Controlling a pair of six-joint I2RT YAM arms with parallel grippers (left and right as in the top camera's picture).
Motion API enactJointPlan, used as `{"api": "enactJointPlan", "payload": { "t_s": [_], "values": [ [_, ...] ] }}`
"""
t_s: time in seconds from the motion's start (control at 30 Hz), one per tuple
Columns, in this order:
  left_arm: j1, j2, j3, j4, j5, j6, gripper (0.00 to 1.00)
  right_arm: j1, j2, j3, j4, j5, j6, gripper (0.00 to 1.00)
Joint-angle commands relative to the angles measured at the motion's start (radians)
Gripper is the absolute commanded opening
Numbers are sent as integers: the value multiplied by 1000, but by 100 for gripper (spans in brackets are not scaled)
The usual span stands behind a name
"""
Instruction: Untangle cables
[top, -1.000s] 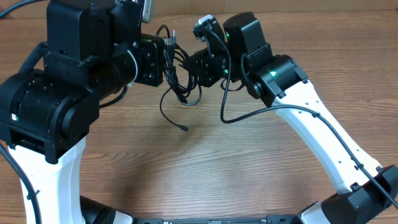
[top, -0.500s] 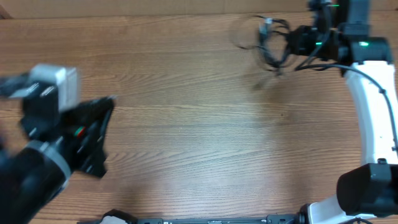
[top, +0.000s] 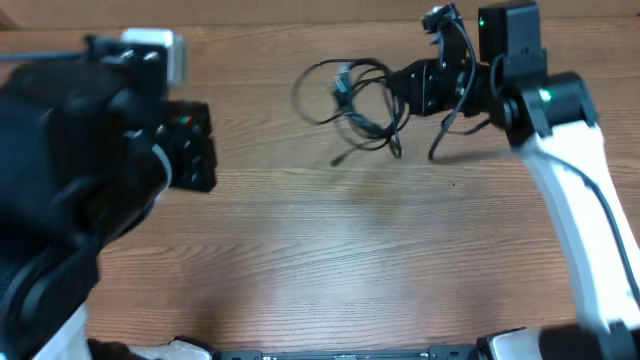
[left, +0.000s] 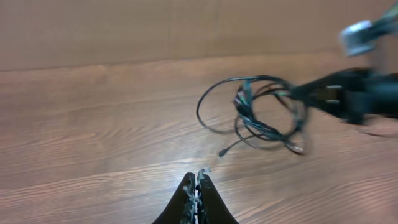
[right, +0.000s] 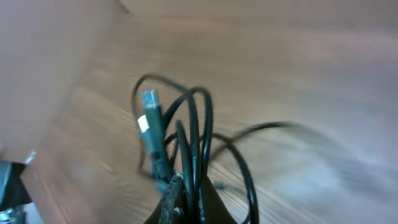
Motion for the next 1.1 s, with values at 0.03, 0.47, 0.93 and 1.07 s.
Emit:
{"api": "enactJointPlan", "payload": {
  "t_s": [0.03,0.47,0.93,1.07],
  "values": [
    [2,-7,5,6,-30,35,4,-2,-190,80,17,124,3,4],
    [2,6,5,5,-23,76,4,80,-202,79,-38,62,0,93],
    [2,8,4,-10,-19,76,16,109,-182,66,-229,512,65,95],
    [2,8,4,-9,-20,77,17,109,-151,1,-343,711,257,96]
  ]
}}
